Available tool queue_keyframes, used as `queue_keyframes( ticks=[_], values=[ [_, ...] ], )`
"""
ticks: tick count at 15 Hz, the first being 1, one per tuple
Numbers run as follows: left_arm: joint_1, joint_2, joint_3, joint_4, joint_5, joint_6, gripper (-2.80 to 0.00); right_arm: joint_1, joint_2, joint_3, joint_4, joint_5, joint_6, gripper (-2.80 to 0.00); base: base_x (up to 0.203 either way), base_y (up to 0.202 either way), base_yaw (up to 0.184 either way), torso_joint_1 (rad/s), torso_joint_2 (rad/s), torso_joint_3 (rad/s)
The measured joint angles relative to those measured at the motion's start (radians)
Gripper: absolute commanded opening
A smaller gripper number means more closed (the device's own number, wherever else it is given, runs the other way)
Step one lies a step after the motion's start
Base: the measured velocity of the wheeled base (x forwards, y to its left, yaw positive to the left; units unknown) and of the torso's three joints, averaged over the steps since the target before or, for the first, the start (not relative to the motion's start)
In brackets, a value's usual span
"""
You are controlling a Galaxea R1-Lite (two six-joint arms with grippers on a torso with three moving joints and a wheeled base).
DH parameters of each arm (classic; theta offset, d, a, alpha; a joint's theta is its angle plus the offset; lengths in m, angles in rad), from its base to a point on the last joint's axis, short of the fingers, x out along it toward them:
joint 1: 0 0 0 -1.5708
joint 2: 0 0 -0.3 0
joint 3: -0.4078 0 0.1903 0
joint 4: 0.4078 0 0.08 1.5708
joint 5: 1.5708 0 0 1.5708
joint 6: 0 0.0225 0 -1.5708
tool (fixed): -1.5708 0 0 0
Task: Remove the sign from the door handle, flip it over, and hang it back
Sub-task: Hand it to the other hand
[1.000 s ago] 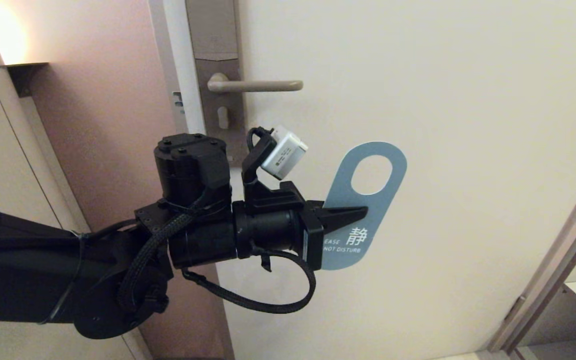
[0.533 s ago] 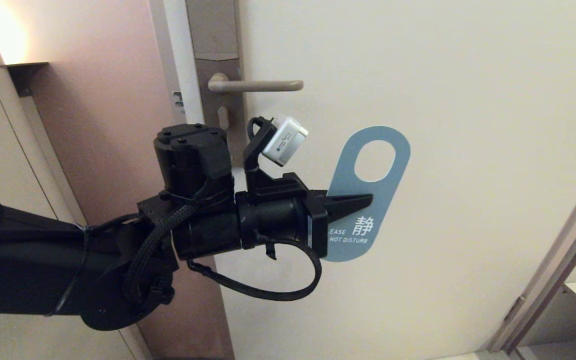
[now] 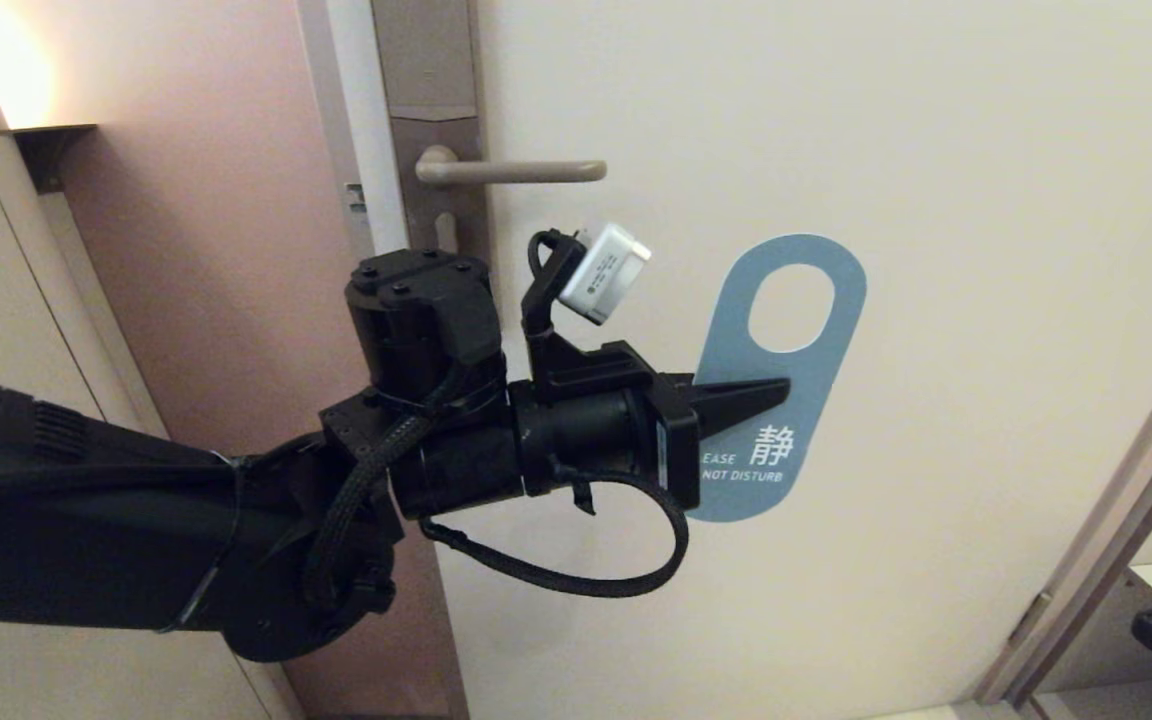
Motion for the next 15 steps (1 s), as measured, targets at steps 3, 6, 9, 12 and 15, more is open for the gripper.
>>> queue_keyframes(
  ticks=[3, 6, 9, 12, 15],
  values=[
    [-0.023, 0.052, -0.057, -0.023, 0.0, -0.011, -2.8, 0.002, 0.083, -0.003, -0.04, 0.019, 0.002, -2.8, 0.0, 0.0, 0.0, 0.0, 0.0, 0.0],
    [-0.045, 0.11, -0.125, -0.032, 0.001, -0.03, -2.8, 0.003, 0.14, -0.001, -0.063, 0.019, 0.003, 0.0, 0.0, 0.0, 0.0, 0.0, 0.0, 0.0],
    [-0.05, 0.146, -0.152, -0.033, 0.001, -0.031, -2.8, 0.002, 0.181, 0.001, -0.08, 0.014, -0.003, 0.0, 0.0, 0.0, 0.0, 0.0, 0.0, 0.0],
    [-0.051, 0.166, -0.156, -0.034, 0.001, -0.032, -2.8, 0.001, 0.226, -0.003, -0.115, 0.012, -0.008, 0.0, 0.0, 0.0, 0.0, 0.0, 0.0, 0.0],
    [-0.051, 0.177, -0.156, -0.034, 0.003, -0.033, -2.8, 0.002, 0.276, -0.005, -0.205, 0.014, -0.008, 0.0, 0.0, 0.0, 0.0, 0.0, 0.0, 0.0]
  ],
)
